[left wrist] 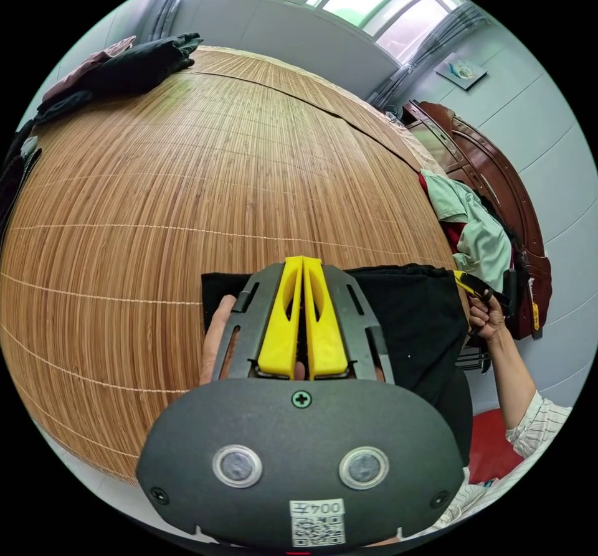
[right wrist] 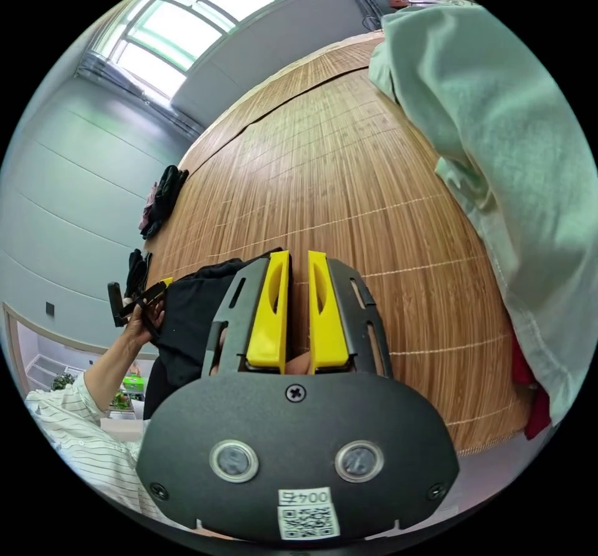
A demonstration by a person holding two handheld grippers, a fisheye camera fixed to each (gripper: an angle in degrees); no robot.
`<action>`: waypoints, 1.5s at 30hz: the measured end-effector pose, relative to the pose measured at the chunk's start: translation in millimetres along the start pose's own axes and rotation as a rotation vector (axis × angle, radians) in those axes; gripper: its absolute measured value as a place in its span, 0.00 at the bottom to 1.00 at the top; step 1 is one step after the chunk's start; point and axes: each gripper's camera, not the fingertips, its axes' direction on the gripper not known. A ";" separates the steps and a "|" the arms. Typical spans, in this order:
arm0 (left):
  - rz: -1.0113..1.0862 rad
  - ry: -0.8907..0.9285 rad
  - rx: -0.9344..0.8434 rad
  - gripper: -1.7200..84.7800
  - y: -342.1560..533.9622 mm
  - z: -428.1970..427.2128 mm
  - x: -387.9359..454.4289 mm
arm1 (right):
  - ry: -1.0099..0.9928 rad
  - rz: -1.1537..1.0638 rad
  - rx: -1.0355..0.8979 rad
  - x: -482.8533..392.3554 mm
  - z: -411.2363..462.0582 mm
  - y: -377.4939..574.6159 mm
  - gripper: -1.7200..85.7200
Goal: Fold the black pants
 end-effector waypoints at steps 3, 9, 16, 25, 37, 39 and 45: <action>0.002 -0.005 -0.002 0.02 -4.7 -0.6 3.1 | 0.071 -0.034 -0.052 -12.0 13.4 -27.9 0.08; 0.000 -0.002 -0.002 0.02 -12.3 -2.5 7.2 | 0.190 -0.167 -0.325 -56.2 53.2 -97.4 0.10; -0.002 0.003 -0.002 0.02 -18.4 -4.6 10.6 | 0.268 -0.261 -0.609 -83.2 109.6 -139.4 0.10; -0.009 0.018 -0.001 0.02 -22.9 -7.6 13.5 | 0.386 -0.316 -0.676 -101.8 125.9 -149.4 0.13; -0.012 0.024 -0.002 0.02 -22.6 -11.9 19.2 | 0.171 -0.133 -0.563 -59.9 92.9 -159.0 0.14; -0.012 0.022 -0.003 0.02 -21.8 -12.7 20.6 | 0.209 -0.168 -0.561 -68.2 91.8 -156.7 0.13; -0.012 0.022 -0.003 0.02 -18.4 -15.2 23.3 | 0.362 -0.326 -0.560 -109.0 92.9 -141.9 0.06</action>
